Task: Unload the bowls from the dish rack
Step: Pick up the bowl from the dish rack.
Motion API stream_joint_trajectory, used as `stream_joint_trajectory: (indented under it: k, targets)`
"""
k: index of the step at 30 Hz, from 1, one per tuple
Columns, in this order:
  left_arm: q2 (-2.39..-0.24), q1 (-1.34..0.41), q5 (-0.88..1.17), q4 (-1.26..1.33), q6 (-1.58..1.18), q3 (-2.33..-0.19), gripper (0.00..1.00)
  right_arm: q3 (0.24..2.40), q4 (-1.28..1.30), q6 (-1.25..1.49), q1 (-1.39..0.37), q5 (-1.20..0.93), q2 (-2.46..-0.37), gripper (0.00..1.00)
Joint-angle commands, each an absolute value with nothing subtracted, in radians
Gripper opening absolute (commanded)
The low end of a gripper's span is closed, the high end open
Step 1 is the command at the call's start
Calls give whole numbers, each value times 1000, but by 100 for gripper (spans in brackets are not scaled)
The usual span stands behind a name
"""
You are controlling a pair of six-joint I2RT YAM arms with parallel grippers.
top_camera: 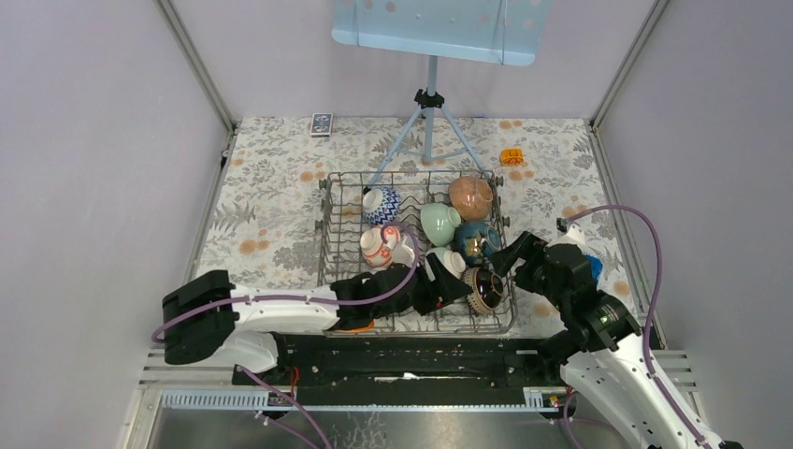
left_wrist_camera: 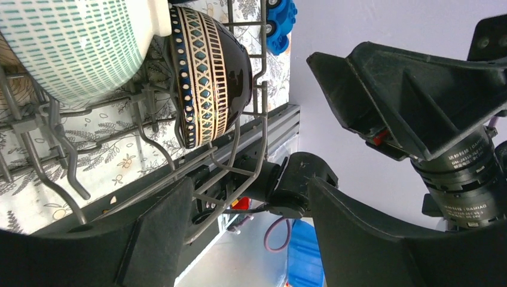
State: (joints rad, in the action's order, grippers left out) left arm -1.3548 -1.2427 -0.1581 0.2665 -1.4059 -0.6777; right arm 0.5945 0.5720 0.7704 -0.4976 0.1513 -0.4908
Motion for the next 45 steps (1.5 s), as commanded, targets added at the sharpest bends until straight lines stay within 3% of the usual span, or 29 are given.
stream_joint_trajectory:
  k: [1,7,21,36,45]
  targets:
    - [-1396,-1253,-199,394,-1498,-677,73,574,543,854,-503,160,-483,83]
    - [-1444,-1261,-265,425,-1576,-665,62,565,537,868,-502,138,-485,77]
    - [-1538,-1278,-330,513,-1545,-657,61,585,574,781,-503,88,-495,74]
    - [-1634,-1262,-320,657,-1380,-690,61,578,582,729,-503,69,-439,77]
    - [-1677,-1255,-264,781,-1360,-681,54,571,565,717,-503,57,-445,77]
